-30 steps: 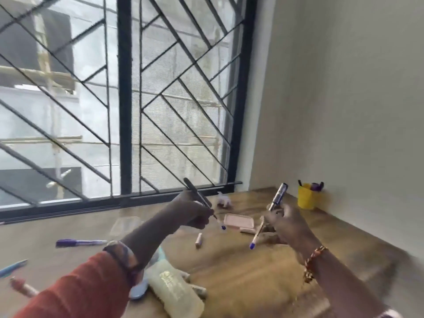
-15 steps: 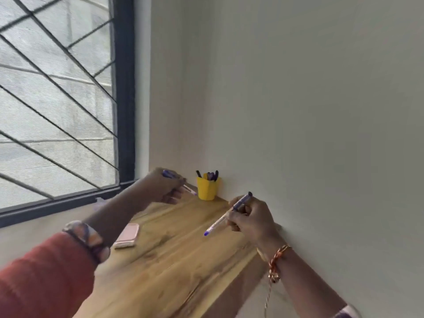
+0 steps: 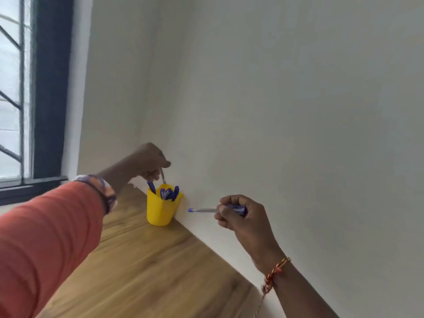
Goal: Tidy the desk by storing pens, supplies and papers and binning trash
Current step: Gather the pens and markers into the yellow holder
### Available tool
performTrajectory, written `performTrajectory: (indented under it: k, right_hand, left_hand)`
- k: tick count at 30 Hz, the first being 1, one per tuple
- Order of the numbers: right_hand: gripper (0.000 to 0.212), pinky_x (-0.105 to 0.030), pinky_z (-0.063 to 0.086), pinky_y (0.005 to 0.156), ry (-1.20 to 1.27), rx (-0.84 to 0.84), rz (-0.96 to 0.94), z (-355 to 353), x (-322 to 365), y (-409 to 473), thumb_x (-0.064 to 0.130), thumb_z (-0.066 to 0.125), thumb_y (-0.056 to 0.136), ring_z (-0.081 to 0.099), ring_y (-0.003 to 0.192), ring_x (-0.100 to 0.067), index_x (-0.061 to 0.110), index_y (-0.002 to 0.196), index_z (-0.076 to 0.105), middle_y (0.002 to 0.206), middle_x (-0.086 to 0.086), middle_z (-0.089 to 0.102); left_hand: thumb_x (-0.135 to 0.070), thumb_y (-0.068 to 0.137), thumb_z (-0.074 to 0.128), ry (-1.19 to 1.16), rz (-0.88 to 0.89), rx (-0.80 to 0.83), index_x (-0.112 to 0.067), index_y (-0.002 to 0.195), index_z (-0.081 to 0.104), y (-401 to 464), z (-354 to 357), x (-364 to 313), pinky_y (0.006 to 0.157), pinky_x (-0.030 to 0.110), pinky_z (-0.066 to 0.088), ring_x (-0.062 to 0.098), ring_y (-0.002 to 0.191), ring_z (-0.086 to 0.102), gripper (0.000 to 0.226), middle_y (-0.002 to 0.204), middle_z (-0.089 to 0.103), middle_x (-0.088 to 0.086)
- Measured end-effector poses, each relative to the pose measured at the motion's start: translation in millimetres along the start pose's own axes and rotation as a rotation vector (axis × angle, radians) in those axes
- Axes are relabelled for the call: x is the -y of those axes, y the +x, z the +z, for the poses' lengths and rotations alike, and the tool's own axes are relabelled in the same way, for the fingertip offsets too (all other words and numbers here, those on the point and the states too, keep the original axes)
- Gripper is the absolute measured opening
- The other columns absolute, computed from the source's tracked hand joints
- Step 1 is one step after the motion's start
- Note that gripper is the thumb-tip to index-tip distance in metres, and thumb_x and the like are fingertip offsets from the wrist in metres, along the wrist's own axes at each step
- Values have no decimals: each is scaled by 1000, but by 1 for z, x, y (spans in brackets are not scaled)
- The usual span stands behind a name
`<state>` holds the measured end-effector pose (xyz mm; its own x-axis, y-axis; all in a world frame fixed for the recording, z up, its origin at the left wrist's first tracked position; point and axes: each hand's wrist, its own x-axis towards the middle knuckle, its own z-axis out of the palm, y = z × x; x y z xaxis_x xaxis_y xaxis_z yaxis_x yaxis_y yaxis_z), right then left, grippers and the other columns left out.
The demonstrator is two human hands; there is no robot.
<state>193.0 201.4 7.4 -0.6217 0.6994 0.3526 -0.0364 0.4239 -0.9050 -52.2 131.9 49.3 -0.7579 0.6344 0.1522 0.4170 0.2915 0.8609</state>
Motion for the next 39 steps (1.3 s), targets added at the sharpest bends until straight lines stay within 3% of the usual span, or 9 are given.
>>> performTrajectory:
  k: [4, 6, 11, 14, 19, 24, 30, 36, 39]
  right_hand:
    - [19, -41, 57, 81, -140, -8, -119, 9, -9, 54, 6, 64, 81, 70, 80, -23, 25, 78, 65, 75, 1, 69]
    - [20, -43, 56, 81, -210, -19, -181, 20, -10, 80, 5, 64, 80, 69, 80, -21, 25, 77, 63, 78, 2, 69]
    - [7, -43, 56, 80, -338, 45, -282, 63, -11, 139, 6, 64, 81, 67, 81, -27, 9, 87, 64, 85, -11, 67]
    - [14, -44, 55, 81, -401, 126, -265, 85, -15, 159, 8, 67, 79, 66, 82, -29, 2, 93, 63, 88, -15, 66]
    - [21, -22, 47, 70, -482, 137, -252, 95, -24, 160, 8, 67, 80, 63, 78, -24, 3, 99, 62, 97, -15, 67]
    - [17, -30, 54, 75, -467, 130, -292, 92, -14, 135, 4, 63, 82, 66, 83, -27, 0, 98, 64, 94, -17, 68]
    - [12, -21, 48, 69, -495, 216, -385, 92, 23, 66, 4, 63, 81, 60, 77, -14, 2, 91, 68, 86, -8, 67]
    - [9, -23, 53, 70, -462, 428, -508, 117, 73, -39, 11, 66, 80, 65, 71, -16, 7, 87, 70, 76, -3, 67]
    - [7, -19, 53, 68, -426, 543, -577, 143, 92, -100, 15, 67, 80, 66, 71, -12, 13, 86, 70, 76, 1, 68]
  left_hand:
    - [-8, 77, 72, 167, 45, -66, -2, 91, 62, 30, 5, 6, 37, 18, 48, 4, 25, 49, 18, 45, 57, 5]
    - [-8, 76, 72, 203, 67, -102, -2, 95, 65, 32, 2, 10, 37, 16, 46, 3, 27, 50, 21, 50, 58, 5]
    - [-17, 79, 70, 308, 116, -142, -7, 94, 70, 7, -3, 26, 70, 30, 54, 24, 72, 67, 18, 82, 68, 9]
    - [-22, 79, 69, 397, 90, -91, -12, 92, 72, -13, -4, 38, 60, 22, 44, 11, 59, 54, 17, 82, 65, 4]
    - [-26, 81, 66, 504, 12, 47, -14, 97, 70, -35, -13, 54, 53, 19, 40, 4, 57, 48, 20, 65, 56, -10]
    - [-26, 80, 68, 530, 4, 53, -12, 89, 70, -58, -27, 56, 66, 25, 45, 13, 67, 55, 17, 63, 57, -9]
    - [-29, 81, 66, 591, 34, 89, -14, 95, 69, -118, -51, 35, 63, 23, 45, 7, 59, 54, 21, 67, 63, -4]
    - [-36, 81, 66, 717, -34, 198, -22, 114, 62, -226, -104, 33, 90, 29, 49, 16, 94, 62, 36, 104, 69, -1]
    - [-33, 82, 66, 728, -121, 257, -20, 118, 60, -297, -134, 44, 91, 29, 47, 20, 99, 62, 38, 110, 68, 2]
